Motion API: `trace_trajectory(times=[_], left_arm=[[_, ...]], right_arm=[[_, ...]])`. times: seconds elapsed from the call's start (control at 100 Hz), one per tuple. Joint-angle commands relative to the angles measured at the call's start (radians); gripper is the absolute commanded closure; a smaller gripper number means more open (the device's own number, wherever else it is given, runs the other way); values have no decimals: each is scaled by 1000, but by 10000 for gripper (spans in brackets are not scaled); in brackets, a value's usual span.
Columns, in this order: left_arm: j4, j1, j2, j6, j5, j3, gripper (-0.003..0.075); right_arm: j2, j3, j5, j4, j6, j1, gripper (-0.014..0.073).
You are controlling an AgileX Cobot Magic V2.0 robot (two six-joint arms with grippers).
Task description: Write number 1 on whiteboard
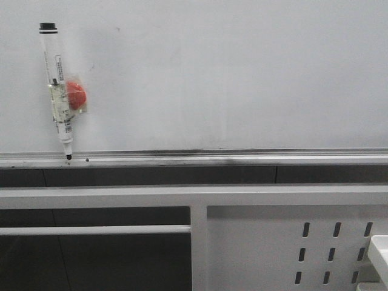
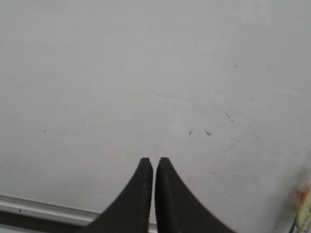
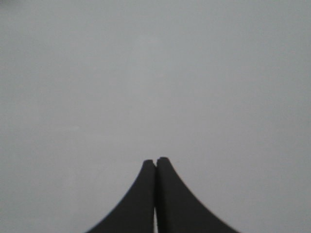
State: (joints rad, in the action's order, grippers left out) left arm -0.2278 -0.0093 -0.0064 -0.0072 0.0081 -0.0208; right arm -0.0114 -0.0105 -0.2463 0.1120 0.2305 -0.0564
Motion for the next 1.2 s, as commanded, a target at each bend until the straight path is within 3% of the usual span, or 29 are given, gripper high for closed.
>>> trace_trajectory(times=[0.0,0.09,0.25,0.41,0.66,0.75,0.83,0.88,0.99,1.19], left_arm=[[15,-14,-4,0,39,-113,740],[15,-22,15,0,17,-224,740],[19,-22,15,0,-212,-310,740],[19,-22,13,0,-299,-321,740],[21,-22,13,0,-198,-321,729],[21,-22,15,0,-99,-321,619],[21,-22,16,0,-8,-321,475],[21,-22,23,0,12,-318,429],[21,-22,49,0,-30,-298,428],[2,-40,232,0,-8,-287,423]], right_arm=[[-10,-104,81,-10,177,-4,663],[23,-202,236,-10,198,-4,663],[39,-237,124,-10,198,-4,663],[39,-237,120,-12,198,-4,663],[42,-242,338,-28,198,-4,663],[60,-242,410,-28,198,-4,663],[90,-242,366,-25,198,-4,663],[108,-240,317,-6,198,-4,663],[149,-240,246,17,198,-4,663],[265,-240,259,-13,198,-2,663]])
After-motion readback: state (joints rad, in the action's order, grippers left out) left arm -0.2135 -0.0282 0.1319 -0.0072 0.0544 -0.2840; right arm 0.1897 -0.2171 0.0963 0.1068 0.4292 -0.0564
